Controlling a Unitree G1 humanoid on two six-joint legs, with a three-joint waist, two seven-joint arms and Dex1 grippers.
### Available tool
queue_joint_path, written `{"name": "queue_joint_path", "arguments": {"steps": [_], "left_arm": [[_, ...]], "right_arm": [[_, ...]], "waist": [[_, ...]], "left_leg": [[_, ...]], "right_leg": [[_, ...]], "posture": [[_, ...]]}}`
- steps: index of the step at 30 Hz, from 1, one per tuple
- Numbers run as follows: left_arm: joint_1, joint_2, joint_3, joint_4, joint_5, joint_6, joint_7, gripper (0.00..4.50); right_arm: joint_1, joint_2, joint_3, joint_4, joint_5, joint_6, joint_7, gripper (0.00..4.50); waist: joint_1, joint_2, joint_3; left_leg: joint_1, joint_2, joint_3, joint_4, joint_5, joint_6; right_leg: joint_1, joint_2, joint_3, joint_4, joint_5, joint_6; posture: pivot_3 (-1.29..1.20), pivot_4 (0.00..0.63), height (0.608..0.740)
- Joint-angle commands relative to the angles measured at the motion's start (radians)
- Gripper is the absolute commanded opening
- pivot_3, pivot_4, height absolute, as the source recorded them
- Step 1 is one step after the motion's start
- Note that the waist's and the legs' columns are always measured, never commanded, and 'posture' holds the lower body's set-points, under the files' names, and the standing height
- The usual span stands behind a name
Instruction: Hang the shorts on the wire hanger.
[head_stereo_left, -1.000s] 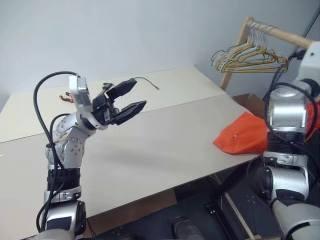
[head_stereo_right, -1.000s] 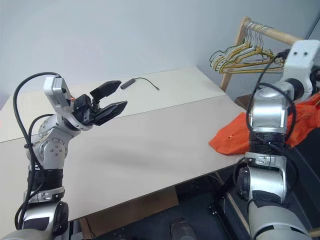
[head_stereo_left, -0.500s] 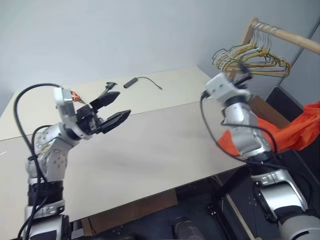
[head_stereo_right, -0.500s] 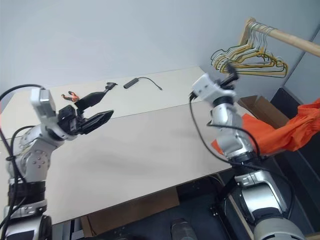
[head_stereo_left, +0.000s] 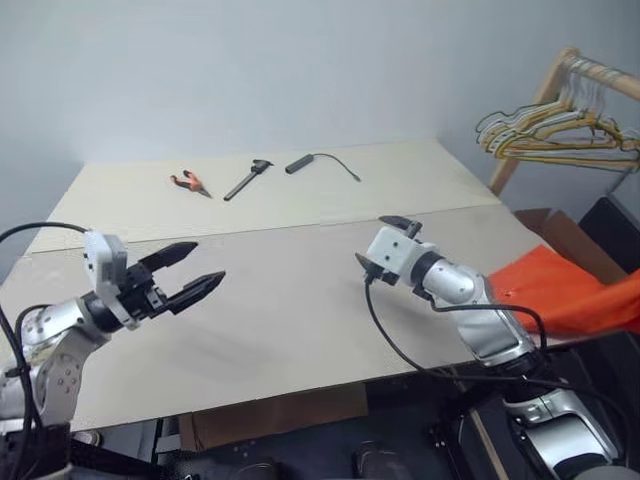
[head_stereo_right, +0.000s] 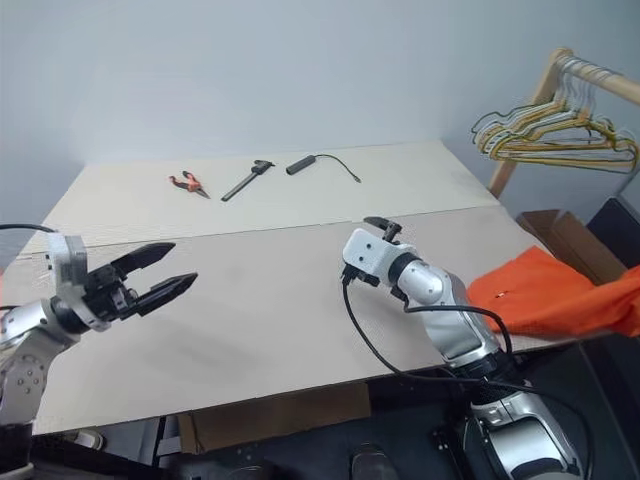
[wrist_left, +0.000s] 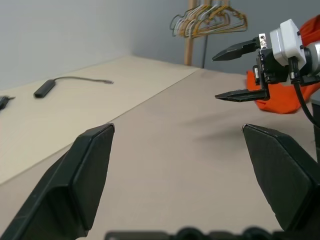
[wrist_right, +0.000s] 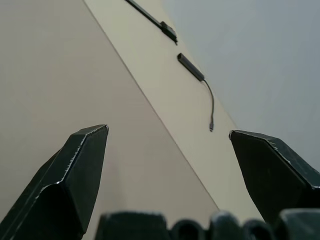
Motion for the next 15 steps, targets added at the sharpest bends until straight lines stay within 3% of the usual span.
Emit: {"name": "queue_joint_path", "arguments": {"steps": [1,6,15], "left_arm": [[0.027,-0.002,0.026,-0.069,0.008,-0.015,0.032,4.45],[0.065,0.013,0.0,-0.097,0.023,0.015,0.054,4.45],[0.075,0.011,-0.009,-0.127,0.052,0.018,0.082,4.45]], "right_arm": [[0.002,-0.022,-0.033,-0.043,-0.007,-0.006,0.031,4.48],[0.021,-0.048,-0.032,-0.06,0.002,-0.002,0.097,4.48],[0.031,-0.078,-0.026,-0.04,-0.007,-0.042,0.158,4.48]], "waist": [[0.018,0.0,0.0],[0.058,-0.001,0.0],[0.075,-0.002,0.0]], "left_leg": [[0.0,0.0,0.0,0.0,0.0,0.0],[0.0,0.0,0.001,0.0,0.0,0.0],[0.0,0.0,0.004,0.0,0.0,0.0]], "right_leg": [[0.0,0.0,0.0,0.0,0.0,0.0],[0.0,0.0,-0.001,0.0,0.0,-0.001],[0.0,0.0,-0.001,-0.001,-0.001,-0.002]], "posture": [[0.1,0.0,0.74],[0.12,0.0,0.74],[0.14,0.0,0.74]]}}
